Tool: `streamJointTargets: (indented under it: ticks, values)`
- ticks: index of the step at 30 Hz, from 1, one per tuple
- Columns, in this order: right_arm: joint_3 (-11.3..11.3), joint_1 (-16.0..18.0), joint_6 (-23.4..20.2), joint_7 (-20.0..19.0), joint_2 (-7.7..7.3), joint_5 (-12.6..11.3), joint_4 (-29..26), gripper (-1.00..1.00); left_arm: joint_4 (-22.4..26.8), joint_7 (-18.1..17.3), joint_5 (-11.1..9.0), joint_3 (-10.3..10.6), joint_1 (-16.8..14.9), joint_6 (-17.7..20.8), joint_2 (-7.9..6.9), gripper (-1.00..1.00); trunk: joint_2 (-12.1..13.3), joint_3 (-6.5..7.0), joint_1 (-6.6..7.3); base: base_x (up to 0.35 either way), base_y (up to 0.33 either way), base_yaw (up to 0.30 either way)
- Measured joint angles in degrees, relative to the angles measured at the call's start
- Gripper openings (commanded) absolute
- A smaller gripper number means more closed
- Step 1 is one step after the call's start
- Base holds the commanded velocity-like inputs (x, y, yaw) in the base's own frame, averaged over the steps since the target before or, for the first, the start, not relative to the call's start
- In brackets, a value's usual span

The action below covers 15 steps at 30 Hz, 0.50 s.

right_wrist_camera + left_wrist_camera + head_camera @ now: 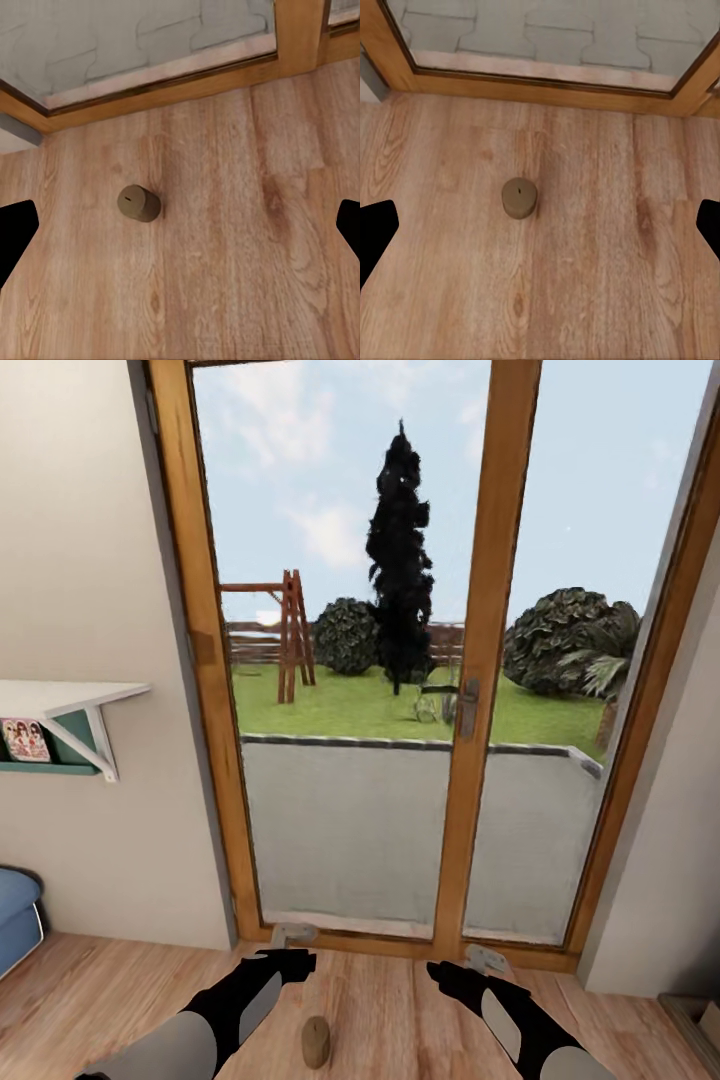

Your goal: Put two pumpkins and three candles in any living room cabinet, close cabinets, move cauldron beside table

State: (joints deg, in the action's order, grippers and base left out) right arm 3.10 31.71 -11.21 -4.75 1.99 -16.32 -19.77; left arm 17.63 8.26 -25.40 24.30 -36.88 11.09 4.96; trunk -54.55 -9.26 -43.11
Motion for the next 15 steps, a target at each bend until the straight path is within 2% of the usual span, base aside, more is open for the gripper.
streamJointTargets:
  ticks: [7, 15]
  values:
    - [0.0, 0.0, 0.0, 0.0, 0.00, 0.0, 0.0, 1.00, -0.2, -0.1, -0.1, -0.1, 0.0, 2.0, -0.07, 1.00, 0.0, 0.00, 0.00, 0.176, 0.001, 0.000]
    - [0.0, 0.0, 0.0, 0.0, 0.00, 0.1, 0.0, 1.00, -0.3, -1.6, -0.1, -0.1, -0.1, 5.2, -0.09, 1.00, 0.0, 0.00, 0.01, 0.293, 0.000, 0.000]
